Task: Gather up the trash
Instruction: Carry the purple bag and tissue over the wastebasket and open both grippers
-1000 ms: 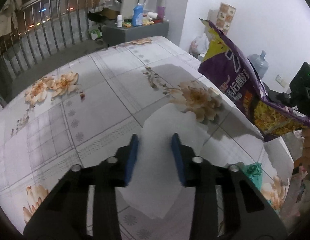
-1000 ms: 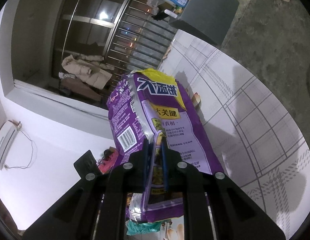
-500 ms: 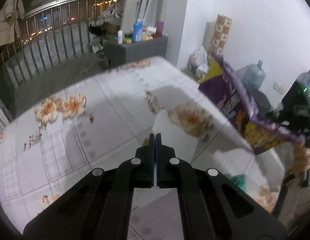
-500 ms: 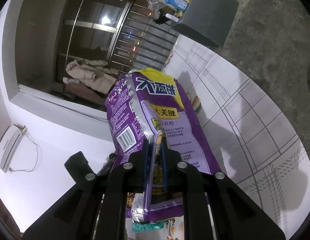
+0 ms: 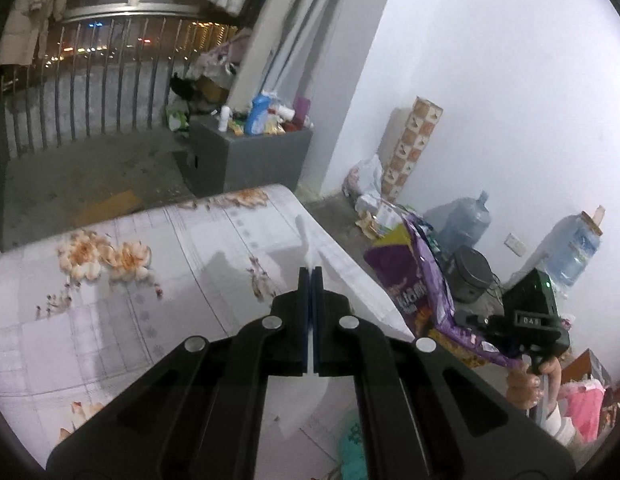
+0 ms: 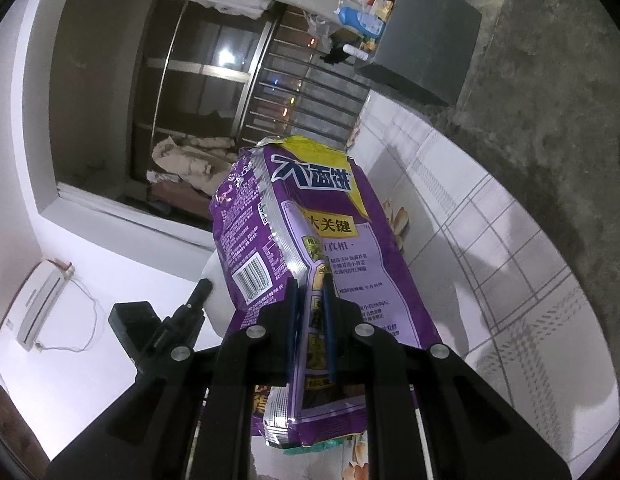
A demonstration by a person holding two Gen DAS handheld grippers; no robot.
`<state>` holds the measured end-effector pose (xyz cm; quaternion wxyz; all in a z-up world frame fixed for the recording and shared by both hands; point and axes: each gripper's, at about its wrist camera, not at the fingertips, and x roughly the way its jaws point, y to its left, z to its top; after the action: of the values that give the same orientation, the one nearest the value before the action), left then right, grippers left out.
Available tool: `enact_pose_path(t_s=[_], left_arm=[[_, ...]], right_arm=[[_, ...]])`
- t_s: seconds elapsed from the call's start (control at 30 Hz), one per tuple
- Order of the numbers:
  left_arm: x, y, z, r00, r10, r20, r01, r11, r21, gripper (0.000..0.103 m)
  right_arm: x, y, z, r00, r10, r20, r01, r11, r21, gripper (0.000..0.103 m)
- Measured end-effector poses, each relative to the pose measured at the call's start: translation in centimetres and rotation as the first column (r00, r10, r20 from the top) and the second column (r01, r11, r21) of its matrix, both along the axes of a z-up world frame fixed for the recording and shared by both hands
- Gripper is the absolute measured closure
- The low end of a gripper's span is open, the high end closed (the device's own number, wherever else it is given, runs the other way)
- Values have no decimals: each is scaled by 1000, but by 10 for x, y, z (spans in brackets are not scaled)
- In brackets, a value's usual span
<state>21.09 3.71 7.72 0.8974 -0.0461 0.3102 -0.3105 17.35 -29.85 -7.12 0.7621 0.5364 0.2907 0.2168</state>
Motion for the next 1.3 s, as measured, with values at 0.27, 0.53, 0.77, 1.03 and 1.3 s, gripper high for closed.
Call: enact_pose_path(t_s=[0.27, 0.53, 0.77, 1.03, 1.3], left_arm=[[-4, -13, 27, 999, -5, 43, 6, 1000, -20, 103], [-1, -118, 23, 980, -201, 11, 201, 980, -3, 103], [2, -266, -11, 908, -410, -82, 416, 906, 77, 103], [-2, -407, -92, 834, -496, -241, 538, 829, 155, 103], [-1, -486, -153, 804, -501, -319, 576, 790, 210, 103]], right_arm=[[-34, -29, 12, 994, -97, 56, 97, 995, -1, 91], [-110, -99, 11, 932, -361, 8, 360, 925, -120, 91], [-188, -158, -27, 780, -611, -134, 564, 780, -271, 91], [-180, -194, -76, 668, -701, -250, 549, 691, -470, 91], [-130, -223, -143, 659, -685, -311, 363, 652, -666, 87]])
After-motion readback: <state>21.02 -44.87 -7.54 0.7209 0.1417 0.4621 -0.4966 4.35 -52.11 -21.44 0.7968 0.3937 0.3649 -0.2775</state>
